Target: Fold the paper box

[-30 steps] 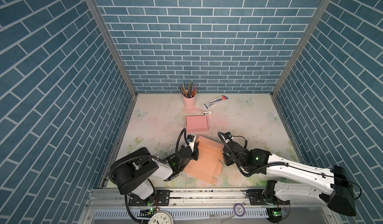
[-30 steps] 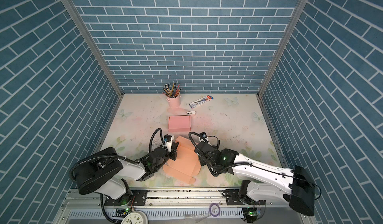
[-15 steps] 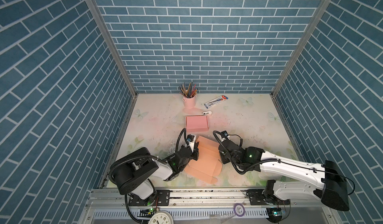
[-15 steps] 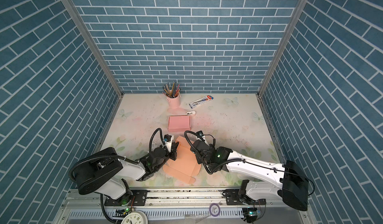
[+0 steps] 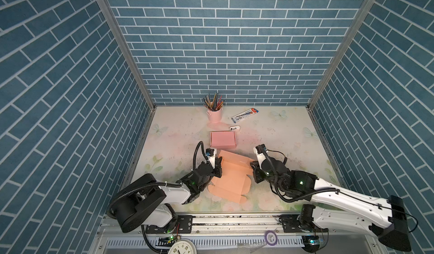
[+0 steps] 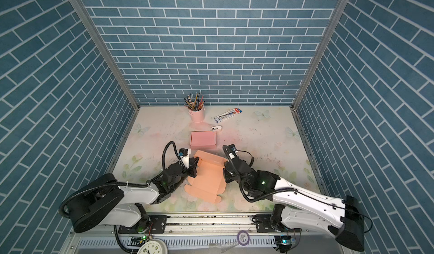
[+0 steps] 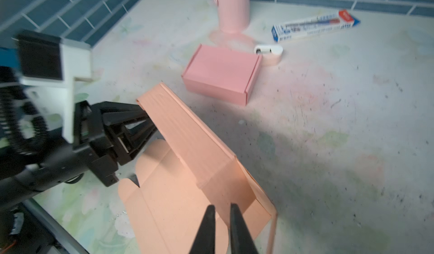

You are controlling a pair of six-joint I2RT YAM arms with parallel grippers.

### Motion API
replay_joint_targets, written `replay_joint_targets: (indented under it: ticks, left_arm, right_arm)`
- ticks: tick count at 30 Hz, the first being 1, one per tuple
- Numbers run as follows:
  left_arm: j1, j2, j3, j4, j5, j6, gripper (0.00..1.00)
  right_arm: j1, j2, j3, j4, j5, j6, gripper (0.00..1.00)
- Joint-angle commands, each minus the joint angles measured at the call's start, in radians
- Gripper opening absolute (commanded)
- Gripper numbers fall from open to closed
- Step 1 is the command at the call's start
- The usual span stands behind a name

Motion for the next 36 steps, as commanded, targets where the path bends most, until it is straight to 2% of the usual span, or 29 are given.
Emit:
replay_joint_targets:
  ticks: [1,5,9,16,21,25,36]
  left_arm:
    - [0.055,-0.073,-0.012,-0.082,0.042,-0.028,0.14]
    - [0.125,-0.171,-0.010,-0.146,0.112,-0.067,0.14]
    - [0.183,-0.262,0.015,-0.229,0.195,-0.110,0.14]
    - [0.317,-0.324,0.084,-0.386,0.384,-0.195,0.14]
    - [0.416,-0.341,0.082,-0.394,0.522,-0.259,0.14]
    - [0.474,-0.357,0.075,-0.371,0.620,-0.309,0.14]
    - [0.500,-0.433,0.094,-0.343,0.793,-0.400,0.14]
  right_arm:
    - [0.003,-0.126,-0.066,0.123,-0.019,-0.047,0.28]
    - [0.003,-0.253,-0.141,0.211,-0.025,-0.050,0.40]
    - [-0.008,-0.306,-0.190,0.252,-0.027,-0.044,0.50]
    - [-0.051,-0.255,-0.224,0.317,-0.121,-0.025,0.51]
    - [-0.052,-0.257,-0.284,0.475,-0.222,-0.047,0.53]
    - [-0.052,-0.245,-0.302,0.522,-0.233,-0.054,0.55]
    - [-0.063,-0.217,-0.376,0.766,-0.312,0.005,0.55]
